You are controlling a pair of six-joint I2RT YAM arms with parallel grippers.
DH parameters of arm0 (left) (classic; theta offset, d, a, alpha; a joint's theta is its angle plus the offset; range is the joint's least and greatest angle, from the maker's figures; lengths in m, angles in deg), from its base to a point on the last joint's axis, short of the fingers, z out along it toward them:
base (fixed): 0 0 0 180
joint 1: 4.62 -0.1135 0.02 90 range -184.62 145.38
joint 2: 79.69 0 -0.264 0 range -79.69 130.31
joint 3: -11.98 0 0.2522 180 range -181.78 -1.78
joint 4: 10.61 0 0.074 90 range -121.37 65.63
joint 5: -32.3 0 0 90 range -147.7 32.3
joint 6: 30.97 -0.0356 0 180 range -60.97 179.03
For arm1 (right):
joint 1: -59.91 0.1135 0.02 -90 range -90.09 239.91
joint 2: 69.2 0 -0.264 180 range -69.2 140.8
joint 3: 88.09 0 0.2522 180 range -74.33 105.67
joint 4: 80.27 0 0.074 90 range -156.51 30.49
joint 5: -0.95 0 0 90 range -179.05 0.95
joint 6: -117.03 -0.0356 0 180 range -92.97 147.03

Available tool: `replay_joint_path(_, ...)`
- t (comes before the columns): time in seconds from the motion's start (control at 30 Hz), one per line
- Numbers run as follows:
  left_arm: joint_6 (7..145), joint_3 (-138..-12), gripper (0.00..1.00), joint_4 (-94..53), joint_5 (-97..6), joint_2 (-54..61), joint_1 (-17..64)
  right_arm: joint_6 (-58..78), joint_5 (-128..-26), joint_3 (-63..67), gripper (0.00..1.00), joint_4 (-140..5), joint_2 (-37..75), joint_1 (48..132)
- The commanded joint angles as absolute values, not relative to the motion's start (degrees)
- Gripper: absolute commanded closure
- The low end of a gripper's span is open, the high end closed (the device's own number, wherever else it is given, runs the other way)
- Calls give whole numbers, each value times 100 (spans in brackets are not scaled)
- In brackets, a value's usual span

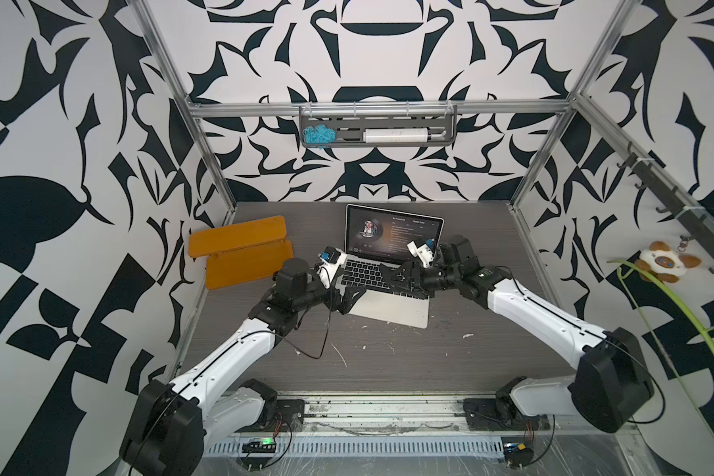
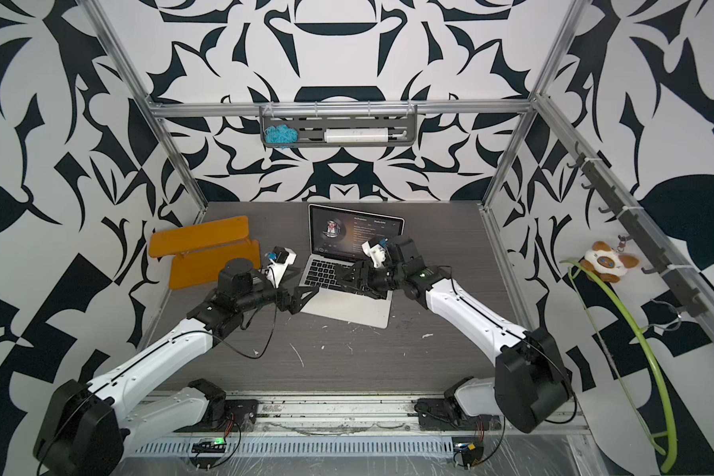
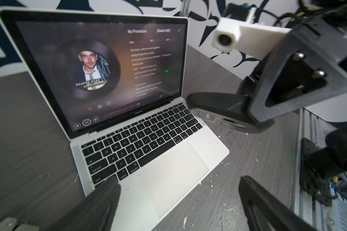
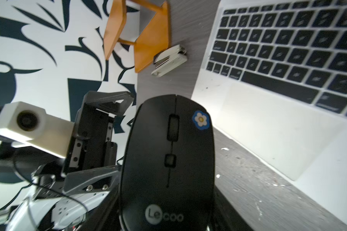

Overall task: Remove the wireless mouse receiver from the laptop
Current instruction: Pick up the mouse from the center of the board.

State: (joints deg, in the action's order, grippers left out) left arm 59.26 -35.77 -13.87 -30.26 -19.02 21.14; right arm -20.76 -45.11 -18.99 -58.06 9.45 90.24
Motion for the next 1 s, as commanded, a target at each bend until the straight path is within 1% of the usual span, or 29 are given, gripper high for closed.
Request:
replay_joint_path(0.0, 5431, -3430, 1, -441, -1621, -1966, 1597, -2669, -3204, -1759, 71, -6936, 989, 9011)
replay_joint_path(0.1, 5279, -3647, 1, -330, -526, -1719, 1200, -2811, -2861, -1707, 72, -7087, 1046, 9006)
replay_joint_path(0.17, 4736, -3910, 2, -614, 6, -1539, 1173, -2938, -2680, -1710, 72, -7217, 1051, 9026)
replay_joint_path(0.3, 4007, -4412, 3, -1124, 633, -1081, 1173, -3352, -2375, -1763, 72, -7691, 1042, 9079)
replay_joint_path(0.37, 3517, -4721, 5, -1620, 1105, -790, 1173, -3465, -2266, -1740, 72, -7822, 1043, 9117)
replay_joint_path(0.5, 2904, -5258, 10, -2460, 1662, -246, 1193, -3854, -2147, -1772, 72, -8269, 1108, 9213)
replay_joint_path(0.8, 2188, -5811, 12, -3356, 1793, 176, 1383, -4039, -2041, -1645, 71, -8604, 1365, 9413)
replay_joint_path(0.87, 2113, -5896, 14, -3468, 1928, 244, 1383, -4088, -2033, -1658, 72, -8660, 1437, 9404)
replay_joint_path(0.9, 1984, -5953, 20, -3608, 2001, 273, 1383, -4139, -2032, -1674, 72, -8744, 1468, 9416)
replay_joint_path(0.97, 1772, -6077, 26, -3904, 2065, 350, 1383, -4284, -2033, -1711, 73, -8933, 1508, 9417)
